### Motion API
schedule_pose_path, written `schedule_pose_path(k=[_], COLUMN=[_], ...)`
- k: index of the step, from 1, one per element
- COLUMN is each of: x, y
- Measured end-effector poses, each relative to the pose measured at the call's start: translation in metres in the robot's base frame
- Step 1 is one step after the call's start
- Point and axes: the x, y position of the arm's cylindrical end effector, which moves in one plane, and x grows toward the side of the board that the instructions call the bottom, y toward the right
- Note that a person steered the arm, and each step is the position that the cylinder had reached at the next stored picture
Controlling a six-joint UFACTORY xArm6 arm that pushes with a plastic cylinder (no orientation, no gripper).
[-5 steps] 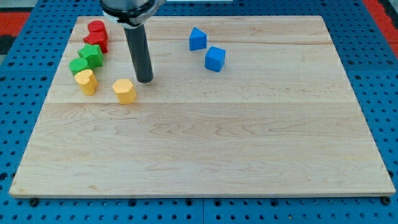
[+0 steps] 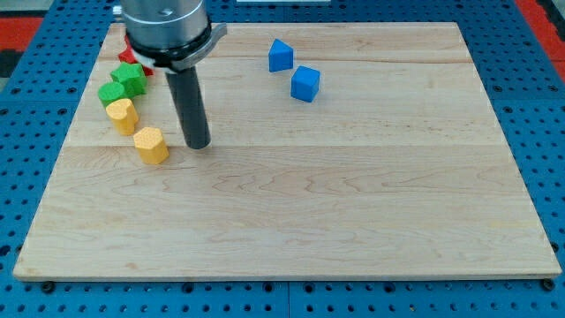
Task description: Slide the yellow hexagon towards the bottom left side of the yellow heart
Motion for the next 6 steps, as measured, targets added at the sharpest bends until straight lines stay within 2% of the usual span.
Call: schedule_pose_path(k=[2, 3, 4, 5, 6], x=[0.001, 0.006, 0.032, 0.062, 0.072], y=[-0.085, -0.058, -0.038, -0.051, -0.081])
